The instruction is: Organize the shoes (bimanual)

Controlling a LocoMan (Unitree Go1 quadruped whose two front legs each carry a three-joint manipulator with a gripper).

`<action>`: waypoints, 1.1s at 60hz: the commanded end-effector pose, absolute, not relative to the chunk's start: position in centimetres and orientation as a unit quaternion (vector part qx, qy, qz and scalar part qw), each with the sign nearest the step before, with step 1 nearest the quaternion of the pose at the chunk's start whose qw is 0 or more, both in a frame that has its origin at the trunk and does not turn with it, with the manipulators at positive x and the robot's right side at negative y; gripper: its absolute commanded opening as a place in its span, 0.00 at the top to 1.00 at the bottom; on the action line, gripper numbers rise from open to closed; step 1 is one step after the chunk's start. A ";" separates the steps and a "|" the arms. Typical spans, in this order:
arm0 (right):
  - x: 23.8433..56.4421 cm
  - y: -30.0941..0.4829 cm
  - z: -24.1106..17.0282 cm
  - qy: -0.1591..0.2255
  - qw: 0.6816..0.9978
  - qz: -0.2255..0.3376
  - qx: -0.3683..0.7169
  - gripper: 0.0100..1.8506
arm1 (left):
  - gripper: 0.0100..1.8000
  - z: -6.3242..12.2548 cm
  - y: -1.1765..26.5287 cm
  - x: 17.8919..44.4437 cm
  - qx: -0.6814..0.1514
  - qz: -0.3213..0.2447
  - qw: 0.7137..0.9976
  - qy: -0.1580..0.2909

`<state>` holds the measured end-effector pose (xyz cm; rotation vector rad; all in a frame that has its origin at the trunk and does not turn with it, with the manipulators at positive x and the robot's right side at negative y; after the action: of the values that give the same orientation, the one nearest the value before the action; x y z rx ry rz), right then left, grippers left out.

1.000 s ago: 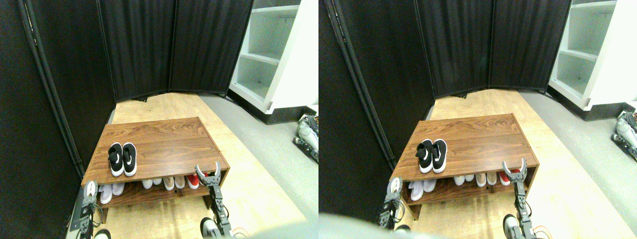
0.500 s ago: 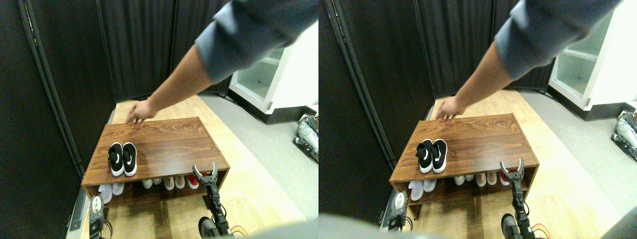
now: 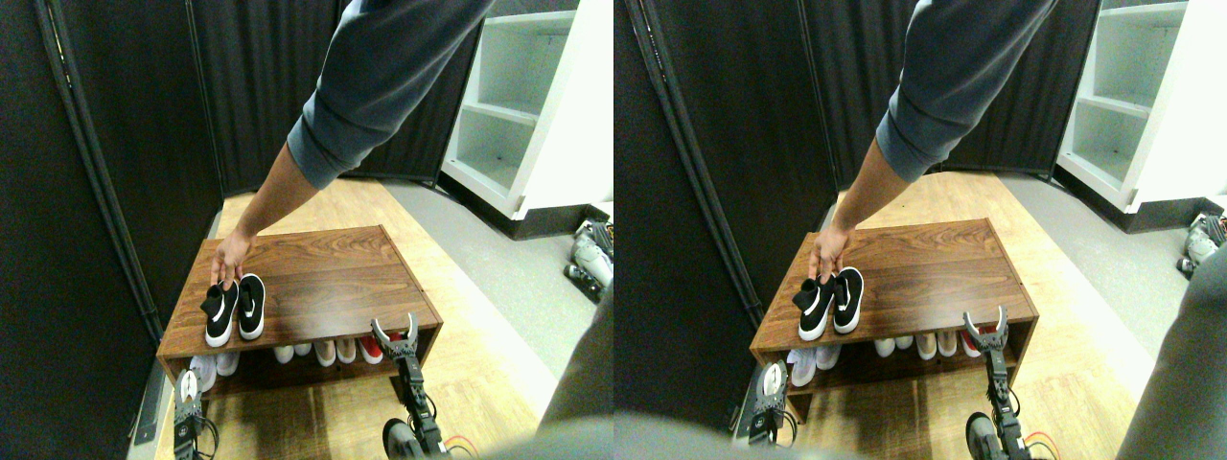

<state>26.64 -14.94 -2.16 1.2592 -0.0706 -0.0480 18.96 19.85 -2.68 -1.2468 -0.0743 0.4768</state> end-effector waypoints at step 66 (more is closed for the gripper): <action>27.1 -14.5 -1.4 -0.045 0.808 -0.006 0.588 0.67 | 0.15 -5.9 22.2 21.5 -0.578 0.178 0.796 -0.002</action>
<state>26.83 -14.70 -2.05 1.2540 -0.0653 -0.0339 20.89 21.80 -5.98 -1.2474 0.0239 0.3855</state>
